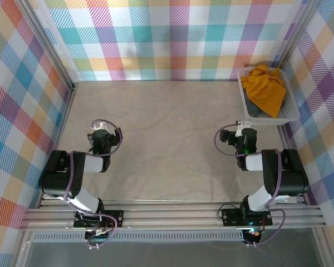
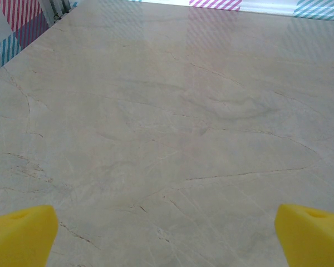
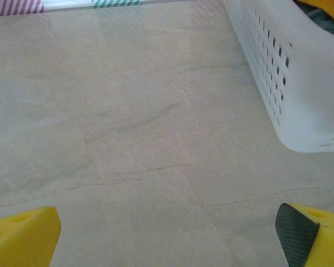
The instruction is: Fold and stack the t-shirts
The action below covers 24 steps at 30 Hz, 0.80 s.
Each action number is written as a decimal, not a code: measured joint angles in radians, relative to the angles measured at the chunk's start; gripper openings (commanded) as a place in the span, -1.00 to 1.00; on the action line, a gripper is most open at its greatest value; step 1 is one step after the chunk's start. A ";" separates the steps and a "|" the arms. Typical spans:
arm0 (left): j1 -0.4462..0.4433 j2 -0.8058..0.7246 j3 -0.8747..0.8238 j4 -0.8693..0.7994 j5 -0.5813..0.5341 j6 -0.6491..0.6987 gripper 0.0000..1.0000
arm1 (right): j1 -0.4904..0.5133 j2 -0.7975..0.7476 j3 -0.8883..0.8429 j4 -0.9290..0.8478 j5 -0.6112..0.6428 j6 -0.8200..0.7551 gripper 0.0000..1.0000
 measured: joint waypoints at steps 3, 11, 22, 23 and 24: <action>-0.006 -0.032 0.001 -0.051 -0.010 0.002 1.00 | 0.013 -0.039 -0.006 -0.012 0.033 -0.002 0.99; -0.192 -0.317 0.272 -0.408 -0.192 -0.021 1.00 | 0.114 -0.358 0.423 -0.599 0.130 0.119 0.99; -0.127 -0.041 1.143 -1.124 0.165 -0.542 1.00 | -0.021 0.099 1.177 -0.980 0.117 0.459 0.99; -0.154 -0.016 1.146 -1.142 0.219 -0.549 1.00 | -0.048 0.150 1.203 -1.004 0.122 0.481 0.99; -0.186 0.008 1.147 -1.159 0.273 -0.552 1.00 | -0.084 0.213 1.236 -1.029 0.129 0.507 0.99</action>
